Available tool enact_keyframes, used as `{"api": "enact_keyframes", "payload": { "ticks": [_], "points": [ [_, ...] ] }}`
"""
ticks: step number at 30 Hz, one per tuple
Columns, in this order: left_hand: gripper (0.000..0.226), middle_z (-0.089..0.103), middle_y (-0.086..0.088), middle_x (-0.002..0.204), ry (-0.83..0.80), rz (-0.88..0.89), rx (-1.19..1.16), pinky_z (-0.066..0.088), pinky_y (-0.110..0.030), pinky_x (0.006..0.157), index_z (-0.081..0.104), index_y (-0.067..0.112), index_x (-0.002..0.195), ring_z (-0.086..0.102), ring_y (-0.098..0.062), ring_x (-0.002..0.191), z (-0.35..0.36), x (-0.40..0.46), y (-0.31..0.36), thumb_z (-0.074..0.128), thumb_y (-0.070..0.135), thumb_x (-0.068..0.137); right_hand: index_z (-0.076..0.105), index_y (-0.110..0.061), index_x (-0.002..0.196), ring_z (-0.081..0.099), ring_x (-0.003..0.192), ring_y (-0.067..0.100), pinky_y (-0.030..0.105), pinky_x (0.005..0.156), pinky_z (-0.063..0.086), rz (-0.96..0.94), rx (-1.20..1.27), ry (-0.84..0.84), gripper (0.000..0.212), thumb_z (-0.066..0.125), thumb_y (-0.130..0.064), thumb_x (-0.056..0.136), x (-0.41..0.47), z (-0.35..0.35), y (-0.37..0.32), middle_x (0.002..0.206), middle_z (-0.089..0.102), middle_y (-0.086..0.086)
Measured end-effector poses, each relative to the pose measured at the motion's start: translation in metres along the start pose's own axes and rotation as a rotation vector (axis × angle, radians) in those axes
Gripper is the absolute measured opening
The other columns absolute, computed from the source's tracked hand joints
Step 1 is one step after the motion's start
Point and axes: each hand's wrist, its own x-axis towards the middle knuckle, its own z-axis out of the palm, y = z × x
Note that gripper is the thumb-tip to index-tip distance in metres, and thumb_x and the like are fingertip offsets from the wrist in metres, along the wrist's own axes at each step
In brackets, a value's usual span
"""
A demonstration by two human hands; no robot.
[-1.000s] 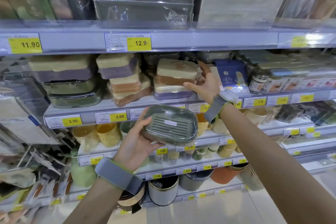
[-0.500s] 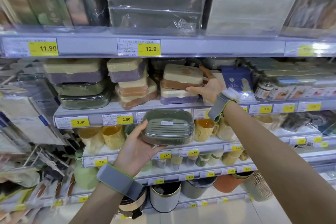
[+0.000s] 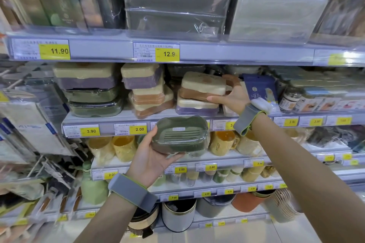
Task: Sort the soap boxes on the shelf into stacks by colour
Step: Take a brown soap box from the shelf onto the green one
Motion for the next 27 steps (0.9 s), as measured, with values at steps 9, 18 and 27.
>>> {"api": "enact_keyframes", "payload": {
  "ticks": [9,18,27],
  "points": [
    [0.050,0.062,-0.019,0.136,0.015,-0.033,-0.051,0.055,-0.062,0.085,0.054,0.014,0.139,0.055,-0.039,0.127,-0.003,0.013,-0.007,0.039,0.045,0.102,0.040,-0.020,0.133,0.058,0.105,0.005,0.025,0.088,0.053,-0.108,0.420,-0.046,0.084,0.087,-0.018,0.064,-0.027,-0.002,-0.014,0.113,0.055,-0.015],
    [0.052,0.062,-0.020,0.135,-0.023,-0.033,-0.069,0.052,-0.065,0.088,0.054,0.015,0.138,0.055,-0.041,0.127,0.001,0.020,-0.012,0.038,0.048,0.101,0.042,-0.022,0.132,0.055,0.107,0.005,0.016,0.080,0.050,-0.238,0.409,-0.235,0.083,0.087,-0.009,0.063,-0.062,0.013,-0.016,0.129,0.052,-0.007],
    [0.050,0.063,-0.017,0.135,-0.070,0.004,-0.066,0.054,-0.060,0.091,0.055,0.015,0.138,0.057,-0.037,0.127,-0.005,0.018,-0.013,0.036,0.045,0.103,0.038,-0.031,0.131,0.047,0.125,0.003,0.026,0.102,0.044,-0.283,0.372,-0.396,0.084,0.087,-0.018,0.064,-0.082,0.019,-0.006,0.138,0.043,-0.008]
  ]
}}
